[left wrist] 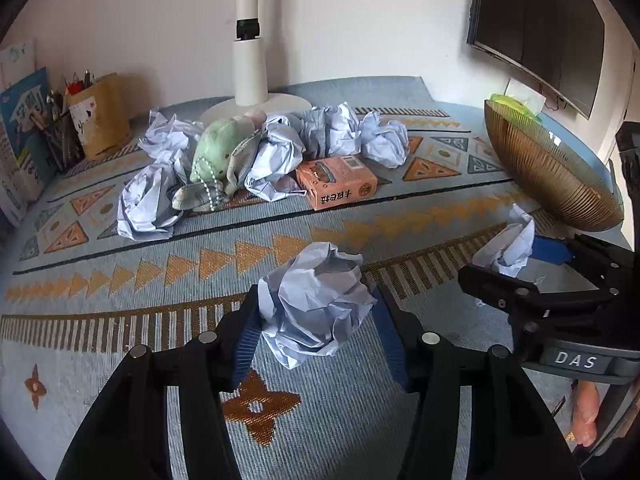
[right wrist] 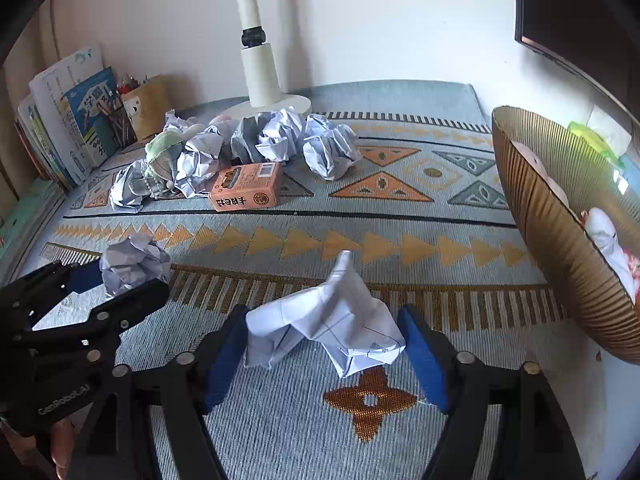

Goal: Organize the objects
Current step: 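Carry both paper balls to the golden bowl and open both tools, then move both open tools back toward the paper pile by the lamp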

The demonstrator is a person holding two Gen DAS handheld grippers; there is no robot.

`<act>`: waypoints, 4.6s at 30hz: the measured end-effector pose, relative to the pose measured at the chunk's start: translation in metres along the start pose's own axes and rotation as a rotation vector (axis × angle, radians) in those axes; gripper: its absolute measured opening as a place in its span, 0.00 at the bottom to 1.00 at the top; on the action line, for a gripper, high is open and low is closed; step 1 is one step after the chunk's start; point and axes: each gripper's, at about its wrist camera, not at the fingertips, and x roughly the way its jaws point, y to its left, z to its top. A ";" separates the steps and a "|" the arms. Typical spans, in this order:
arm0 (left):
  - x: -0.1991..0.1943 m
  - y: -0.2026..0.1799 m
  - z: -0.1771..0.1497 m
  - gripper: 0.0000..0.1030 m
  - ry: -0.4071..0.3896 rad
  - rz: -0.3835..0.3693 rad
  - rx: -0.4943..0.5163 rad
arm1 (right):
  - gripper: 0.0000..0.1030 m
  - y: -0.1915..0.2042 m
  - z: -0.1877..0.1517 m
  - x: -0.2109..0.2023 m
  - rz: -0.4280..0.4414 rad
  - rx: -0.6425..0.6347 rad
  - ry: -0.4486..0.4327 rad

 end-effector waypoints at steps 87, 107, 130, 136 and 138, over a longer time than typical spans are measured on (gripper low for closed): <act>-0.040 0.112 -0.005 0.99 -0.239 0.066 -0.445 | 0.87 0.022 0.009 -0.008 -0.117 0.002 -0.141; -0.042 0.129 -0.016 0.99 -0.261 0.058 -0.552 | 0.97 0.024 0.010 -0.001 -0.163 -0.014 -0.096; -0.037 0.147 -0.020 0.99 -0.236 -0.005 -0.650 | 0.97 0.026 0.010 0.002 -0.152 -0.004 -0.077; -0.036 0.150 -0.021 0.99 -0.232 -0.019 -0.670 | 0.97 0.026 0.010 0.003 -0.152 -0.005 -0.076; -0.037 0.148 -0.020 0.99 -0.235 -0.025 -0.662 | 0.97 0.027 0.010 0.003 -0.153 -0.003 -0.075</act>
